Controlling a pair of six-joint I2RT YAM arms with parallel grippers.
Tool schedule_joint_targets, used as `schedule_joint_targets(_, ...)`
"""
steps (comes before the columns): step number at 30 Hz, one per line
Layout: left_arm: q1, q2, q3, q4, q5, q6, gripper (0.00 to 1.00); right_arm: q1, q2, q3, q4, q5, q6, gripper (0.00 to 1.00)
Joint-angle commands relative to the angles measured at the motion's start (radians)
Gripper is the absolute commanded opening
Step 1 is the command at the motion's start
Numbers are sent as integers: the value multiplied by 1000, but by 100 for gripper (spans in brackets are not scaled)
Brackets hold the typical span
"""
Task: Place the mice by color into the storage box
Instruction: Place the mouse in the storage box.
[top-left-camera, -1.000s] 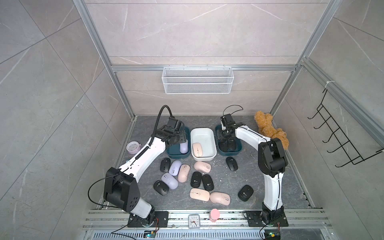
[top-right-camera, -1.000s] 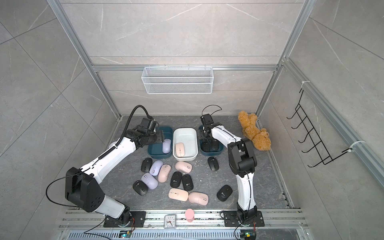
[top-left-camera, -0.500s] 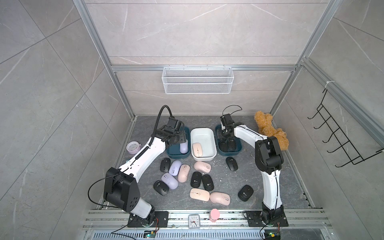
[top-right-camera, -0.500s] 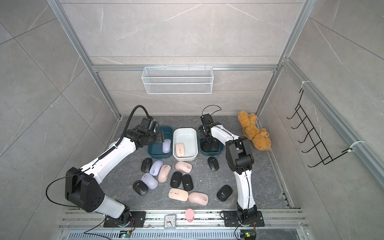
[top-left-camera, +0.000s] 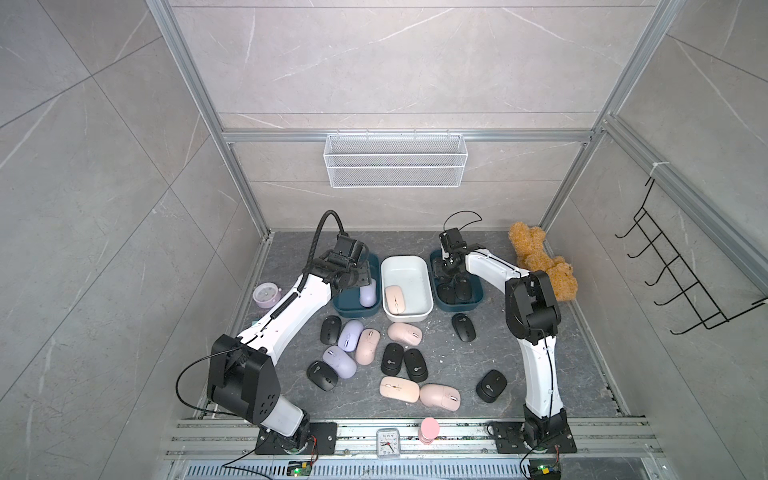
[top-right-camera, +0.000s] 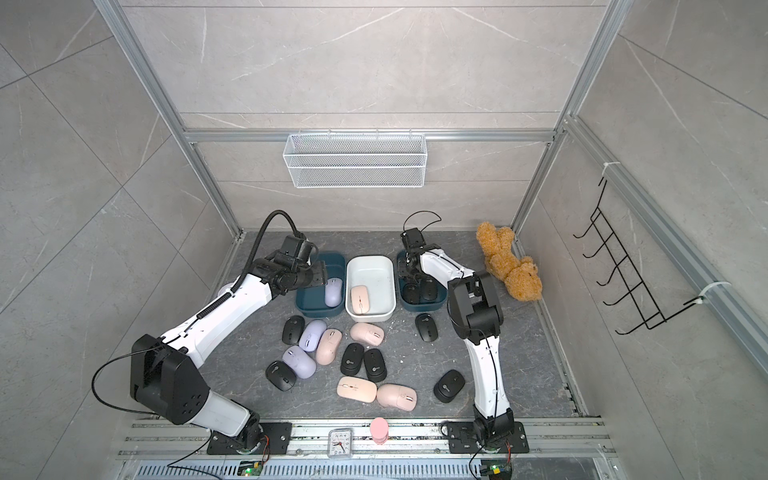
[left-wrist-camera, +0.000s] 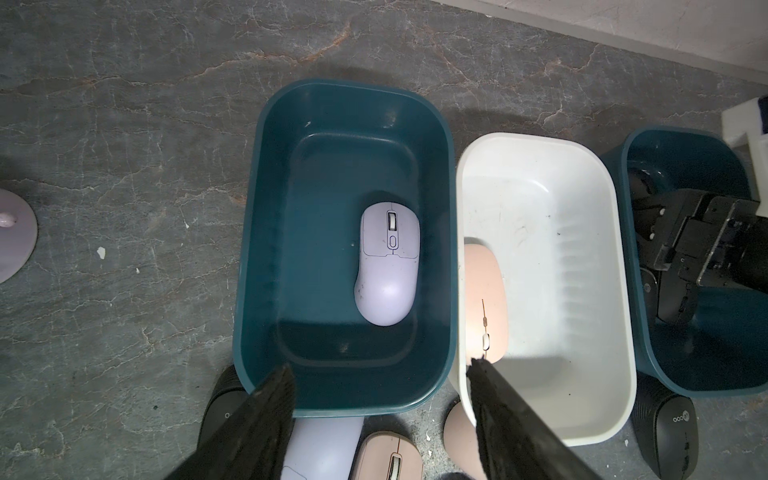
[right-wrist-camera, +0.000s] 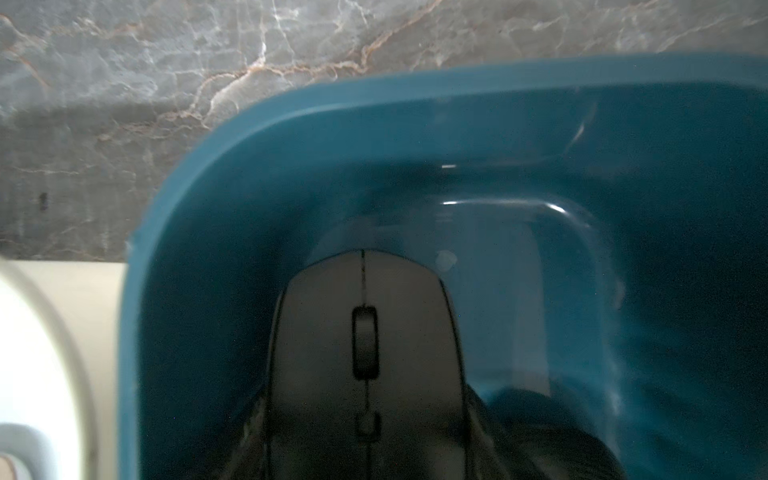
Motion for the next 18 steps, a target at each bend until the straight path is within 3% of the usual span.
schedule_joint_targets(1,5,-16,8,-14,-16,19,69,2,29,43,-25,8,12,54)
schedule_joint_targets(6,5,-26,1,-12,-23,21,69,2,44,58,-37,15,16,55)
schedule_joint_targets(18,5,-32,-3,-3,-20,29,69,2,25,59,-43,11,25,67)
